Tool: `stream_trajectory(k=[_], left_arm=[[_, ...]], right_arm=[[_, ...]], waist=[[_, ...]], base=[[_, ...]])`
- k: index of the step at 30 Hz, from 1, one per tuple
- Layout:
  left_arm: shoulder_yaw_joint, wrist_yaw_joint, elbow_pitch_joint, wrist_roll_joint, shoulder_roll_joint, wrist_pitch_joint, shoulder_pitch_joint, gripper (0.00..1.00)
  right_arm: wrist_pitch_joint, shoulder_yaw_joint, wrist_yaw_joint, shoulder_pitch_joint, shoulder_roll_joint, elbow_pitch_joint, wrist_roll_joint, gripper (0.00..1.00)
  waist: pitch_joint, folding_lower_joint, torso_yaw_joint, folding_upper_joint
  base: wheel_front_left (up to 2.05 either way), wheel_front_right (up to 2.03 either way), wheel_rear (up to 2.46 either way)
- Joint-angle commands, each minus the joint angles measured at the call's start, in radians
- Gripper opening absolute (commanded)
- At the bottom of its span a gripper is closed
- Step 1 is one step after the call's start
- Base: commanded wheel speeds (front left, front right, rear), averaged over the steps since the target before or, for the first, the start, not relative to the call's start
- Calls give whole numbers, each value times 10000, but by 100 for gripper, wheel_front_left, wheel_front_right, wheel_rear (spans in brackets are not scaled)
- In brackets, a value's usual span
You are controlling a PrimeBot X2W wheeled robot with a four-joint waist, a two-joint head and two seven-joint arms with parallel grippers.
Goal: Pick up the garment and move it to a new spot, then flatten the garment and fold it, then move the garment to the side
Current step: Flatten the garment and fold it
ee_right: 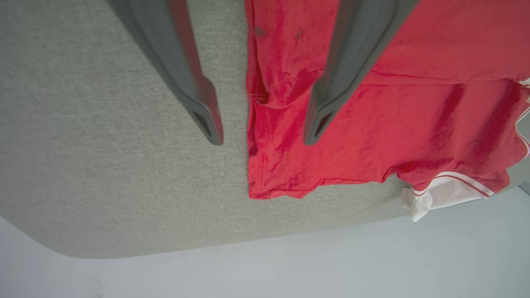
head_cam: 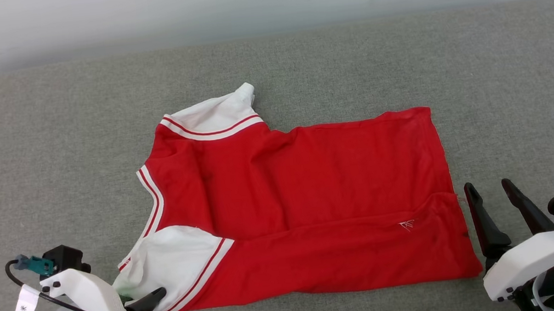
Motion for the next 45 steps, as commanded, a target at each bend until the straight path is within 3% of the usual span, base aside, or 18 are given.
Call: stream_trajectory(k=[1, 2, 10, 16, 20, 25, 33, 34, 35, 36, 45], left_arm=[[-376, -143, 324, -58, -471, 142, 121, 22], [-411, -205, 398, -96, -565, 157, 108, 0], [-227, -637, 499, 168, -507, -436, -144, 0], [65, -513, -20, 557, -113, -979, -125, 0], [174, -169, -899, 774, 192, -1061, -25, 0], [208, 14, -1493, 912, 324, -1038, -194, 0], [126, 57, -1652, 1002, 213, -1021, -412, 0], [111, 50, -1623, 996, 192, -995, -420, 0], [102, 34, -1593, 985, 175, -983, -420, 0], [94, 17, -1565, 971, 162, -982, -414, 0], [30, -18, -1264, 937, 6, -1285, 53, 0]], right_arm=[[78, -85, -8, -123, 41, 26, -76, 100], [131, -115, -8, -160, 43, 9, -86, 100], [904, -475, -8, 43, -148, 11, 141, 100], [3511, -603, -8, 309, -613, 290, 679, 100], [5631, -462, -8, 201, -993, 211, 944, 100], [6197, -49, -8, -211, -1084, 437, 964, 100], [6570, 728, -5, -645, -885, 1947, 1279, 100], [6651, 792, -3, -645, -830, 2116, 1362, 42], [6696, 833, -3, -669, -775, 2217, 1434, 10], [6690, 865, -3, -668, -776, 2279, 1469, 0], [6233, 469, -8, -545, -1243, 1864, 1521, 0]], waist=[[68, 1, -31, 0], [70, 1, -27, 0], [-294, 1, 132, 0], [-756, 1, 264, 0], [-775, 1, 413, 0], [-422, 1, 530, 0], [8, 1, 624, 0], [19, 1, 629, 0], [21, 1, 633, 0], [9, 1, 633, 0], [-933, 1, 696, 0]], base=[[0, 0, 0], [0, 0, 0], [0, 0, 0], [0, 0, 0], [0, 0, 0], [0, 0, 0], [0, 0, 0], [0, 0, 0], [0, 0, 0], [0, 0, 0], [0, 0, 0]])
